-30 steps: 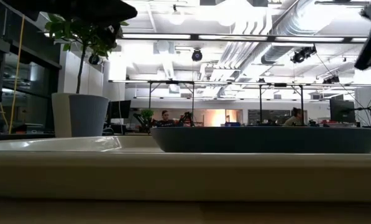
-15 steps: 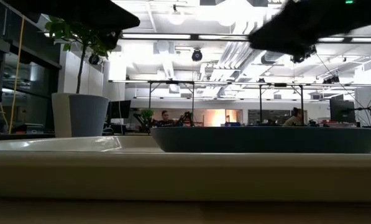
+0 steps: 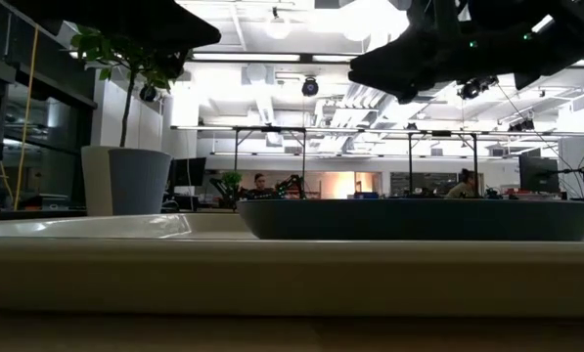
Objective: Pick and place plate/cup/fork/spoon on tray
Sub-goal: Put the blue cup on the white serving tray to the top right of the blue plate
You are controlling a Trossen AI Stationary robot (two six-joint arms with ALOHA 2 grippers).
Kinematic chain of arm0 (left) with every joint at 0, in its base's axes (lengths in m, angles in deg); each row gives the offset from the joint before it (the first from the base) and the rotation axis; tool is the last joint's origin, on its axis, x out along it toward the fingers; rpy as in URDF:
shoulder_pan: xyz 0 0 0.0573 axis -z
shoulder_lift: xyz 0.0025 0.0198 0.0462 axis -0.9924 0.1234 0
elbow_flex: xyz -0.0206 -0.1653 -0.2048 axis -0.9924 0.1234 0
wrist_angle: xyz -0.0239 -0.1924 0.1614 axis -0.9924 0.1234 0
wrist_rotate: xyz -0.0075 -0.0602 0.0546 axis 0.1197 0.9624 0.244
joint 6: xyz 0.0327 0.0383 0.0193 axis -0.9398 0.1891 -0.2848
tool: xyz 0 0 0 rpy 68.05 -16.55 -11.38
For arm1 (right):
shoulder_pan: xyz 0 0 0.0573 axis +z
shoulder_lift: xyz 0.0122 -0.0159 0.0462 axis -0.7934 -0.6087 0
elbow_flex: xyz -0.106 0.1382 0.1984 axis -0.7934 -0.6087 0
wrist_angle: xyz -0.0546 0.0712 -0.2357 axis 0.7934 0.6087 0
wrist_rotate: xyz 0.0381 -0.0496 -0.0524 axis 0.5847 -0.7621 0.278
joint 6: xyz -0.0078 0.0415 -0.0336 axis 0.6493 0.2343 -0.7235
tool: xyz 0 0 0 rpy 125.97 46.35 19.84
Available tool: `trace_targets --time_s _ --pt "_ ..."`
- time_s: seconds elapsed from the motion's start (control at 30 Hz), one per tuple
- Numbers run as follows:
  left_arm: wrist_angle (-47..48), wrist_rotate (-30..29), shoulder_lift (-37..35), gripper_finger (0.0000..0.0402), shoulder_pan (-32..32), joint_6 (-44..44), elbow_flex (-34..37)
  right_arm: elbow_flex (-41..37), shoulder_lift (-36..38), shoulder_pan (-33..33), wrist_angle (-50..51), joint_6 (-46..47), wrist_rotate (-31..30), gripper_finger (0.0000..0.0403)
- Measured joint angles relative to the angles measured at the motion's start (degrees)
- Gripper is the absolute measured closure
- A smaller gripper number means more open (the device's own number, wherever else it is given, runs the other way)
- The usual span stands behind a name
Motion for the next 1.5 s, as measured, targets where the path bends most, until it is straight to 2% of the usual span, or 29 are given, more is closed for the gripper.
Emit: trace_targets --time_s 0.13,0.4,0.57,0.67,0.77,0.93,1.0,1.17,1.27,1.5 --pt "0.0 -0.3 0.0 0.0401 0.0 0.0 0.0 0.0 0.0 -0.5 -1.2 0.4 -0.2 0.0253" --pt "-1.0 -6.6 1.0 0.0401 -0.3 -1.5 0.0 0.0 0.0 -0.1 -0.9 0.0 -0.2 0.0253" --pt "1.4 -5.5 0.1 0.0379 -1.4 -0.6 -1.4 0.0 0.0 -0.1 -0.9 0.0 -1.3 0.0253" --pt "7.2 -5.3 -0.2 0.0348 -1.6 -0.5 -4.3 0.0 0.0 -0.1 -0.6 0.0 -1.3 0.0253" --pt "17.1 -7.2 0.1 0.0305 -1.6 -0.4 -8.1 0.0 0.0 -0.1 -0.5 0.0 -1.4 0.0253" --pt "34.1 -21.7 1.1 0.0235 -2.8 0.6 -14.0 0.0 0.0 -0.1 -0.4 0.0 -1.4 0.0253" --pt "39.5 -23.4 1.6 0.0214 -5.6 3.3 -15.1 0.1 0.0 -0.1 -0.3 0.0 -1.4 0.0253" --pt "49.6 -17.1 4.8 0.0191 -16.3 8.5 -15.1 0.1 0.0 -0.1 0.5 0.0 -1.4 0.0253" --pt "50.3 -15.4 7.3 0.0191 -21.7 8.8 -15.1 0.1 0.0 -0.1 0.7 0.0 -1.4 0.0253" --pt "49.1 -4.3 11.9 0.019 -27.0 7.5 -15.1 0.1 0.0 -0.1 0.9 -0.9 -1.8 0.0253"
